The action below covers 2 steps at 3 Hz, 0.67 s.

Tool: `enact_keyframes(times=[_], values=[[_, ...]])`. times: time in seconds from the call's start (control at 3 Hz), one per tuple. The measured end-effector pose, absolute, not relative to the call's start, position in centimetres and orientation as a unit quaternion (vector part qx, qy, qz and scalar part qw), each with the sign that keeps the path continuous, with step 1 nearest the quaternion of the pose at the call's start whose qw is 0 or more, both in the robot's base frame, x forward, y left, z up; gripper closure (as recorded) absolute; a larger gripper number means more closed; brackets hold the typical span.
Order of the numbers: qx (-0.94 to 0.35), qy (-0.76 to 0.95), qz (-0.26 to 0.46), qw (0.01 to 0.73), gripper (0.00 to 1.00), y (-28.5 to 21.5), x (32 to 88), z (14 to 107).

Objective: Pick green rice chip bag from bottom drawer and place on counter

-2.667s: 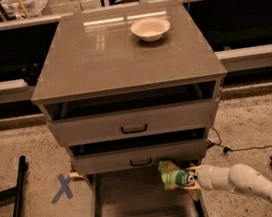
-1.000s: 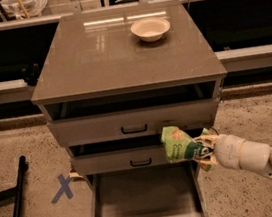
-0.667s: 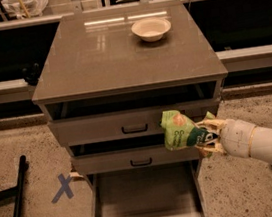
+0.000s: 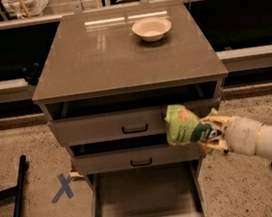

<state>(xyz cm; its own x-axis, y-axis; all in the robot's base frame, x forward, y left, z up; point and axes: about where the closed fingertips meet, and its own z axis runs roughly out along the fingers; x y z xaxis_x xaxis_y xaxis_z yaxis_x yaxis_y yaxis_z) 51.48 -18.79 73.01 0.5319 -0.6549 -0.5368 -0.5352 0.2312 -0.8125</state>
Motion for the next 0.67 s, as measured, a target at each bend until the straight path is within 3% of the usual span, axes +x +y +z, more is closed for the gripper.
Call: enact_keyframes(times=[0.67], values=[[-0.593, 0.403, -0.062, 0.694, 1.00, -18.0, 54.8, 86.7]])
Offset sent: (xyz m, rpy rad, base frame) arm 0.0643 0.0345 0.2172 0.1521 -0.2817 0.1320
